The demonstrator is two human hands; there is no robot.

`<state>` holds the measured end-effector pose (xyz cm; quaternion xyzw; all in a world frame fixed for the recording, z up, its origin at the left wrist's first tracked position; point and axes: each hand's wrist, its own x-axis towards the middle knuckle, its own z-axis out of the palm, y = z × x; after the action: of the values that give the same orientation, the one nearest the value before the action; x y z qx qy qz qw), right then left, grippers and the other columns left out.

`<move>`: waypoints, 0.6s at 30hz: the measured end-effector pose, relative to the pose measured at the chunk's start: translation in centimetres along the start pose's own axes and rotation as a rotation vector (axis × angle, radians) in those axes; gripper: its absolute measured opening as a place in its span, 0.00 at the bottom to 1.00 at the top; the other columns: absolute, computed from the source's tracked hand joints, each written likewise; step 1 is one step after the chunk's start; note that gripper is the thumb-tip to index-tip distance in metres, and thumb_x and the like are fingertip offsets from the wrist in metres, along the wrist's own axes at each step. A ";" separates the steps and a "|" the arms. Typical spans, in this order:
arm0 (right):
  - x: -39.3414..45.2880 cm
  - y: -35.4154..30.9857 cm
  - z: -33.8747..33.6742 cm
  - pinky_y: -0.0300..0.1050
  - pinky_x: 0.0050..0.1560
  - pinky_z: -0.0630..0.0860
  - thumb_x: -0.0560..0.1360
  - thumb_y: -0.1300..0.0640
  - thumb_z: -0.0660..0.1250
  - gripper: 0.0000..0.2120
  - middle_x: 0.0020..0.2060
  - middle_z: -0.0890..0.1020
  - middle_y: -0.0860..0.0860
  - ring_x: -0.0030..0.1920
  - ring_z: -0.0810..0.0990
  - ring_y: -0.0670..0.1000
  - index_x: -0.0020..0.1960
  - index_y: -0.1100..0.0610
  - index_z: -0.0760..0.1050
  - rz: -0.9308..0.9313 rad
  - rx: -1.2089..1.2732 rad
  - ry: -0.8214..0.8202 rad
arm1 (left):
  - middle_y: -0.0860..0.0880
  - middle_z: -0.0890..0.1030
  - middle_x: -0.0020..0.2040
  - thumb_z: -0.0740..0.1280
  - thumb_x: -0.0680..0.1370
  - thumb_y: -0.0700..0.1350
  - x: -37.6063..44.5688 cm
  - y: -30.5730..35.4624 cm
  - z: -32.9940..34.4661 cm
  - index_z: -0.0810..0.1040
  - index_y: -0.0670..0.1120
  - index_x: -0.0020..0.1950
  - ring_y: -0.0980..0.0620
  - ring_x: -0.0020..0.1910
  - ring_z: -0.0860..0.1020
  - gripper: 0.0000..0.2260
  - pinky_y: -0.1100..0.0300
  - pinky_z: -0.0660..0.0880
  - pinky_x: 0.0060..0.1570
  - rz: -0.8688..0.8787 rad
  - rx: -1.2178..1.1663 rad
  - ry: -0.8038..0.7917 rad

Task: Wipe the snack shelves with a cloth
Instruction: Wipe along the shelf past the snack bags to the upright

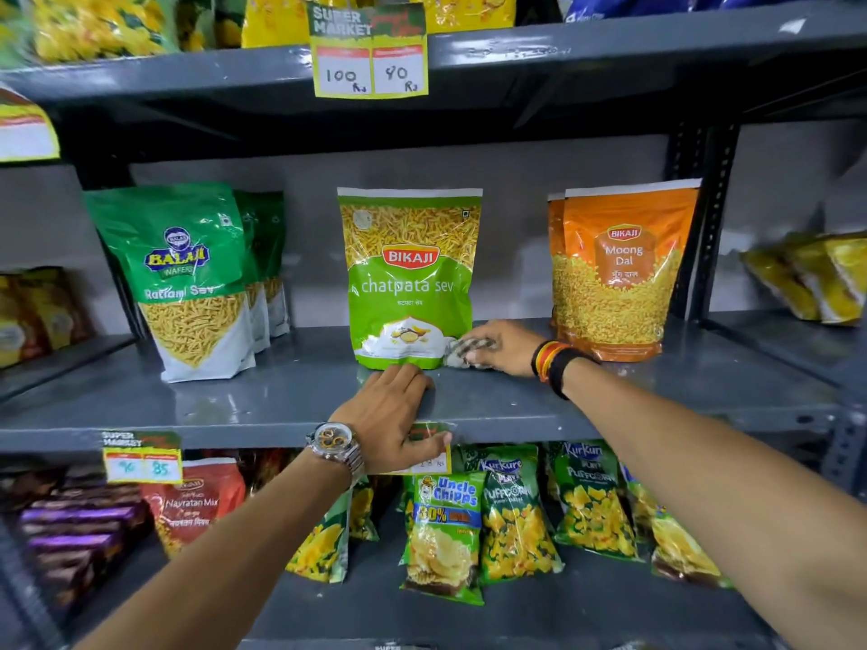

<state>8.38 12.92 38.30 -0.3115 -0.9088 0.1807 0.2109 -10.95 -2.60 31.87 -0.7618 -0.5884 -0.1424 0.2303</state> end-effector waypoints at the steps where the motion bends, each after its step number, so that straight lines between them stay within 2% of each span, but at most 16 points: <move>1: -0.1 -0.1 0.5 0.45 0.60 0.70 0.77 0.55 0.67 0.17 0.54 0.74 0.53 0.61 0.75 0.57 0.66 0.55 0.76 0.001 -0.027 -0.020 | 0.48 0.75 0.58 0.56 0.75 0.73 0.0 0.0 0.0 0.74 0.46 0.66 0.46 0.55 0.73 0.35 0.49 0.71 0.56 -0.001 0.000 -0.001; 3: -0.7 -0.2 0.3 0.44 0.59 0.69 0.77 0.52 0.67 0.19 0.53 0.72 0.50 0.59 0.75 0.54 0.67 0.53 0.75 -0.013 -0.063 -0.104 | 0.48 0.75 0.58 0.56 0.75 0.73 0.0 0.0 0.0 0.73 0.46 0.67 0.46 0.55 0.73 0.35 0.49 0.71 0.56 0.000 0.000 -0.005; 6: -1.5 -0.2 -2.1 0.43 0.61 0.71 0.75 0.47 0.69 0.21 0.59 0.78 0.47 0.58 0.77 0.48 0.67 0.50 0.75 -0.009 -0.045 -0.227 | 0.48 0.75 0.59 0.55 0.75 0.73 0.0 0.1 0.1 0.73 0.46 0.67 0.47 0.55 0.73 0.36 0.49 0.71 0.56 -0.003 0.007 -0.004; 9: -1.8 0.2 -2.6 0.48 0.63 0.74 0.74 0.47 0.70 0.21 0.61 0.80 0.50 0.60 0.78 0.51 0.66 0.50 0.76 0.052 0.012 -0.105 | 0.47 0.75 0.58 0.55 0.75 0.73 0.1 0.1 -0.1 0.74 0.45 0.67 0.46 0.55 0.73 0.36 0.48 0.72 0.56 0.002 0.009 0.000; 12: -1.6 -0.3 -0.4 0.46 0.60 0.73 0.75 0.53 0.69 0.18 0.61 0.80 0.53 0.60 0.78 0.52 0.64 0.53 0.77 0.047 0.063 -0.029 | 0.47 0.75 0.58 0.56 0.75 0.73 0.0 0.0 -0.3 0.74 0.45 0.66 0.46 0.55 0.74 0.35 0.47 0.74 0.56 0.009 -0.005 -0.002; 15: -1.2 -1.4 1.6 0.45 0.63 0.70 0.76 0.54 0.68 0.18 0.65 0.76 0.54 0.64 0.75 0.54 0.66 0.54 0.76 -0.012 0.085 -0.034 | 0.48 0.75 0.57 0.58 0.75 0.74 -1.2 -1.3 -0.4 0.74 0.45 0.65 0.46 0.54 0.74 0.35 0.47 0.75 0.57 -0.024 -0.017 0.015; 18: -1.2 -2.2 2.5 0.48 0.67 0.69 0.77 0.53 0.67 0.18 0.68 0.74 0.53 0.67 0.73 0.54 0.66 0.53 0.75 -0.059 0.075 -0.068 | 0.49 0.74 0.56 0.55 0.76 0.76 -2.6 -2.9 -0.6 0.73 0.46 0.66 0.47 0.53 0.74 0.36 0.48 0.75 0.56 -0.066 0.001 0.017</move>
<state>6.93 10.04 36.91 -0.2699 -0.9169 0.2186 0.1967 -14.38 -4.53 31.59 -0.7406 -0.6115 -0.1559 0.2308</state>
